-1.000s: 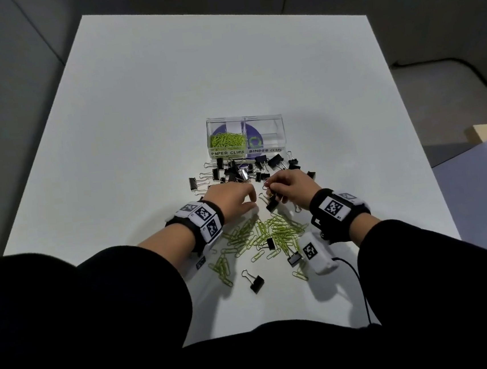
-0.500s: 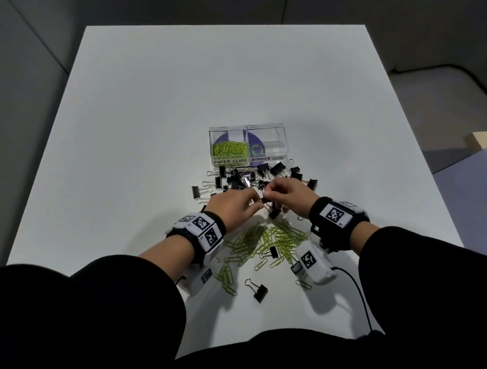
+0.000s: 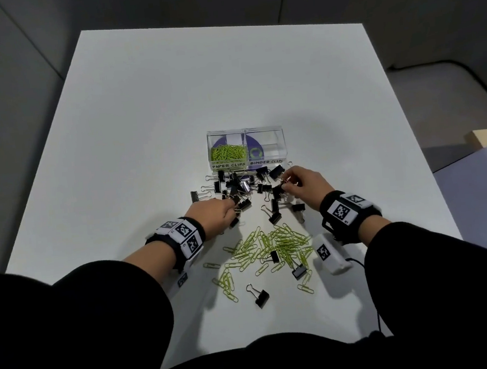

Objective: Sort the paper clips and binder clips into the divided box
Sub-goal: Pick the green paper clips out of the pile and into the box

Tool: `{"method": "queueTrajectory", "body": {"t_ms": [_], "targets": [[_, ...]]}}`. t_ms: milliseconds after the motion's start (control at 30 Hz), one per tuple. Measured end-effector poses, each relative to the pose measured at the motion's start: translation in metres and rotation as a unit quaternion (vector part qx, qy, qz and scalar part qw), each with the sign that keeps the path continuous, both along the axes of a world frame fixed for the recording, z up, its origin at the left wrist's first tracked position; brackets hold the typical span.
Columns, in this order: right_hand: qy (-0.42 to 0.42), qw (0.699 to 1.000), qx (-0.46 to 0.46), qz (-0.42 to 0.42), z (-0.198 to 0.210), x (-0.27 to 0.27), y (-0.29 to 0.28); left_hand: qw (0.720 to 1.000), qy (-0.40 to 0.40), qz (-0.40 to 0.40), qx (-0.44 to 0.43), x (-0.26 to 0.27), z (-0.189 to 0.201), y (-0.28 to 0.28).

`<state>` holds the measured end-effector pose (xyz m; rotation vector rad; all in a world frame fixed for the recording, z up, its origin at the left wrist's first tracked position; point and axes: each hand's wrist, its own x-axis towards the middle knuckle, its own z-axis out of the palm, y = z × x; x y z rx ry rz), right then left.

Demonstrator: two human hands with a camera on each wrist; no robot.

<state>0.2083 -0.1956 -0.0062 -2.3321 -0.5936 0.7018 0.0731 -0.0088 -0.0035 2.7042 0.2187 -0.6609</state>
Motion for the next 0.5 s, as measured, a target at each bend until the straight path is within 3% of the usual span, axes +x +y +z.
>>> {"method": "queueTrajectory", "body": {"t_ms": [167, 300, 500], "targets": [[-0.068, 0.983, -0.117, 0.125, 0.009, -0.026, -0.015, 1.0, -0.001, -0.018, 0.003, -0.006, -0.002, -0.005], [-0.146, 0.935, -0.196, 0.257, 0.01, -0.058, -0.036, 0.997, 0.012, 0.002, -0.07, -0.013, -0.008, -0.011], [-0.155, 0.902, -0.264, 0.306, 0.005, -0.089, -0.057, 0.996, 0.007, -0.024, -0.091, -0.024, -0.005, -0.028]]}}
